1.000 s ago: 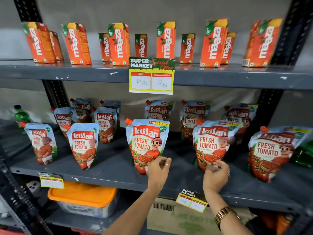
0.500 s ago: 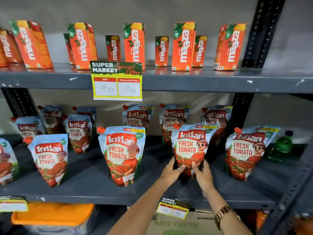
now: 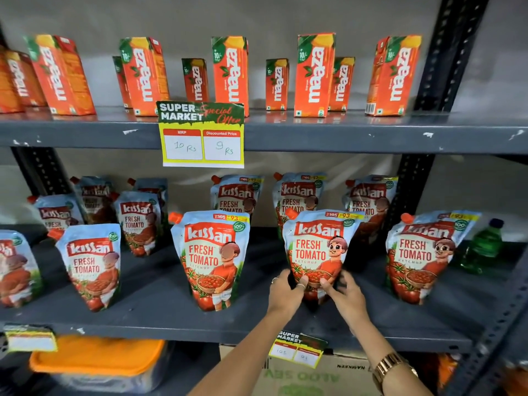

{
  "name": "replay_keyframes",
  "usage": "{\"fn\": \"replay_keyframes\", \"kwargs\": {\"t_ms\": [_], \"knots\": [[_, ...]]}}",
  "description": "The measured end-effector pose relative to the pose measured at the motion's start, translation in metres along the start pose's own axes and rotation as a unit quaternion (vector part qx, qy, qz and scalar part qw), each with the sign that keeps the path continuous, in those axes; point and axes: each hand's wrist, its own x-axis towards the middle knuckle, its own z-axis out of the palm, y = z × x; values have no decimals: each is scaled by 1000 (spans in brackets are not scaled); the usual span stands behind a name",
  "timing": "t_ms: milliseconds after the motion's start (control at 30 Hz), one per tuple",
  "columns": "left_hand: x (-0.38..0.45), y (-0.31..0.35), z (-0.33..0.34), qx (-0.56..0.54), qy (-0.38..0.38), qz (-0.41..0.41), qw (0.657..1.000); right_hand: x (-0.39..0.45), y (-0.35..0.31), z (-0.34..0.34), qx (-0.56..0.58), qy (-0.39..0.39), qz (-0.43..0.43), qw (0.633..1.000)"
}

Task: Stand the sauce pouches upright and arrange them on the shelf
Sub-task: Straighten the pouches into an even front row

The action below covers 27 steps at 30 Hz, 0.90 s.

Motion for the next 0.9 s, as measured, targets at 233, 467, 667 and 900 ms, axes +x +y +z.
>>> {"fn": "replay_keyframes", "kwargs": {"t_ms": [233, 467, 667, 900], "knots": [[-6, -6, -5, 29, 59, 18, 998, 1, -5, -3, 8, -32, -8, 999], [-11, -6, -4, -2, 79, -8, 997, 8, -2, -10, 13, -79, -11, 997], [-16, -13, -8, -11, 94, -10, 996, 5, 3, -8, 35, -87, -10, 996], [-14, -17, -11, 30, 86, 16, 996, 2, 1, -4, 79, -72, 9, 994]]}}
